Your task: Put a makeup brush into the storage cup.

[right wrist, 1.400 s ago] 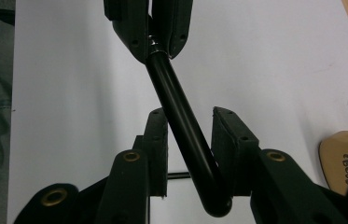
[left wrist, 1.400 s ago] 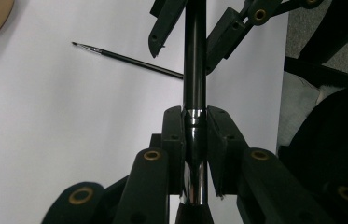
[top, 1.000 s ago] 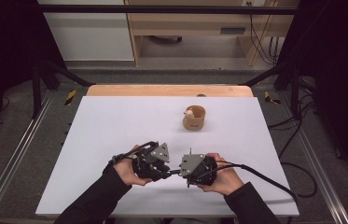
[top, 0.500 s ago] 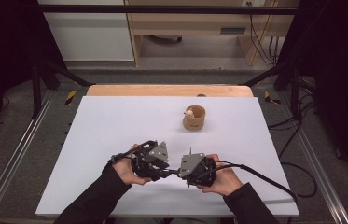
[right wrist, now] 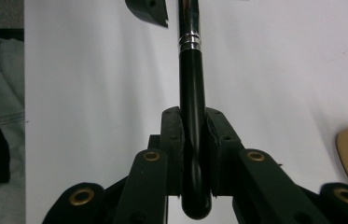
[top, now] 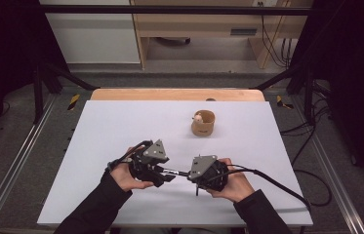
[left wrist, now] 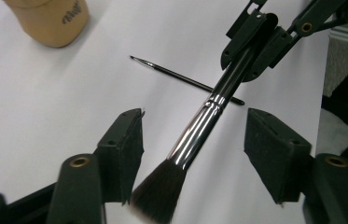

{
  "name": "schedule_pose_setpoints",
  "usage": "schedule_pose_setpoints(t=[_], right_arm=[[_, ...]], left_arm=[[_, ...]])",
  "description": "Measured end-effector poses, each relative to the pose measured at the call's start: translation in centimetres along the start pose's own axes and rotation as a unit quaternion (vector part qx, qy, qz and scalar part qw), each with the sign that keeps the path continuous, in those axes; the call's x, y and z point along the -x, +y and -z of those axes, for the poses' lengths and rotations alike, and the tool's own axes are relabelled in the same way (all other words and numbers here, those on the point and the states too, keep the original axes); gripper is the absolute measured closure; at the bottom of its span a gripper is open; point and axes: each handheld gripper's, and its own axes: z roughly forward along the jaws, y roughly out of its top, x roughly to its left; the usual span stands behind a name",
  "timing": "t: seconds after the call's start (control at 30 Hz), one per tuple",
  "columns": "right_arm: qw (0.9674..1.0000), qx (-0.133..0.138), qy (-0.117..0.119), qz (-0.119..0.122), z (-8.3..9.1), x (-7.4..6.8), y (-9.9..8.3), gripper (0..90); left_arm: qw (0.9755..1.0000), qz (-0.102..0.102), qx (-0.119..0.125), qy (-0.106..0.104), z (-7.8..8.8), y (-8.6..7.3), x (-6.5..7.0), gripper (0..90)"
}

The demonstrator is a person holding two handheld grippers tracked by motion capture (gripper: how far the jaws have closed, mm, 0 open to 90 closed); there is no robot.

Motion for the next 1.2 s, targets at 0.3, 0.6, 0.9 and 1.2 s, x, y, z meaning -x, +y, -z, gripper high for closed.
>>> schedule_pose_setpoints(t=[0.3,0.6,0.9,1.2], right_arm=[[0.9998,0.004,-0.008,-0.019,0.3,0.4,-0.1,79.2],[0.9989,0.015,-0.018,-0.041,0.7,1.0,-0.7,79.2],[0.997,0.029,-0.033,-0.063,1.1,1.2,-1.2,79.1],[0.9939,0.054,-0.043,-0.086,1.4,1.3,-1.7,79.2]], left_arm=[[0.997,0.045,0.055,0.028,1.4,-1.5,-0.7,22.8],[0.9899,0.089,0.098,0.05,2.1,-3.0,-0.6,17.4],[0.9813,0.117,0.133,0.075,2.3,-4.4,-0.5,13.6],[0.9736,0.144,0.159,0.077,1.5,-5.7,-0.2,12.9]])
